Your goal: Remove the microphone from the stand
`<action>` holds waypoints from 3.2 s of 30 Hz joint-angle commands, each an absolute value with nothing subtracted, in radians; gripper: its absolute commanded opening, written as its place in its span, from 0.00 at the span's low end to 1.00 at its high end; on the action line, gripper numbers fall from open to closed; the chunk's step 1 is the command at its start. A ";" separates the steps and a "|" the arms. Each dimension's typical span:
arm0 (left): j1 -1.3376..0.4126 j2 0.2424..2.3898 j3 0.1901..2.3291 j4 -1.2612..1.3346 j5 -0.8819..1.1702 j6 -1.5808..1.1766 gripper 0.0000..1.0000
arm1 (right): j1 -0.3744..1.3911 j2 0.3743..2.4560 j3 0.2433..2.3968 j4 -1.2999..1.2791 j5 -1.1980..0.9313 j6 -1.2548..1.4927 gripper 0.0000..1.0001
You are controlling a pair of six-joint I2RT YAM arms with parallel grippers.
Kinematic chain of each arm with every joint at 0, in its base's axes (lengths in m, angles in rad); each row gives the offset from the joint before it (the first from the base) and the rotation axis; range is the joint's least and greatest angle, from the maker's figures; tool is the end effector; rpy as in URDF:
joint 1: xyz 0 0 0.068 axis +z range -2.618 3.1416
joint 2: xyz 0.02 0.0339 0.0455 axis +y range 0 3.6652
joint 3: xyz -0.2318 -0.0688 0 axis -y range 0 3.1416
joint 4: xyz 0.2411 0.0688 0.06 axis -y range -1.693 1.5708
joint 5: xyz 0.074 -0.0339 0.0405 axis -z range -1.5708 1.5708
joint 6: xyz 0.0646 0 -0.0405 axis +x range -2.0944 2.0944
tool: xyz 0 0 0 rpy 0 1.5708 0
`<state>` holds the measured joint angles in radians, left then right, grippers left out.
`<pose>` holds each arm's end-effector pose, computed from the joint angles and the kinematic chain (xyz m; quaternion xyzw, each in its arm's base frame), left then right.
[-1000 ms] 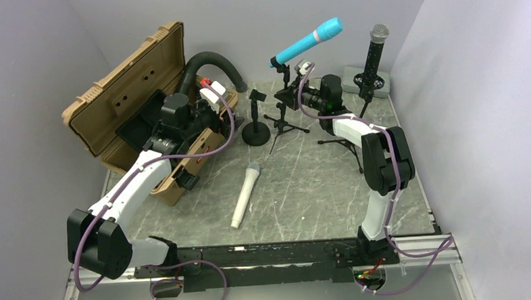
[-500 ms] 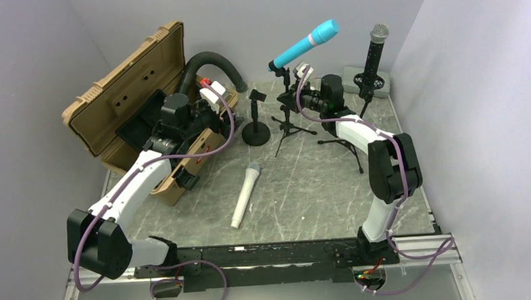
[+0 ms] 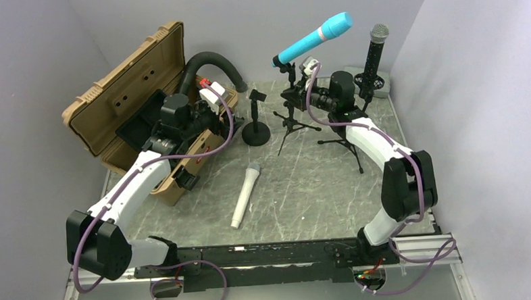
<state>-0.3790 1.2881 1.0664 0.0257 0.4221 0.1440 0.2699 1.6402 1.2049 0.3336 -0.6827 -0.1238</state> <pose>0.3006 -0.1482 0.3157 0.3238 0.6957 -0.2335 0.5972 0.3780 0.1469 0.2849 -0.3568 0.6419 0.2939 0.6118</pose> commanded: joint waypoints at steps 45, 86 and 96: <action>-0.476 1.159 1.032 -0.115 0.907 0.296 1.00 | 0.401 1.061 0.553 0.407 -0.911 -0.222 0.41; -0.707 1.592 0.950 0.858 0.907 -0.212 0.85 | 0.043 0.924 0.653 0.725 -1.231 0.483 0.81; -0.727 1.648 0.997 0.844 0.917 -0.240 0.67 | 0.025 0.948 0.673 1.003 -1.214 0.775 0.81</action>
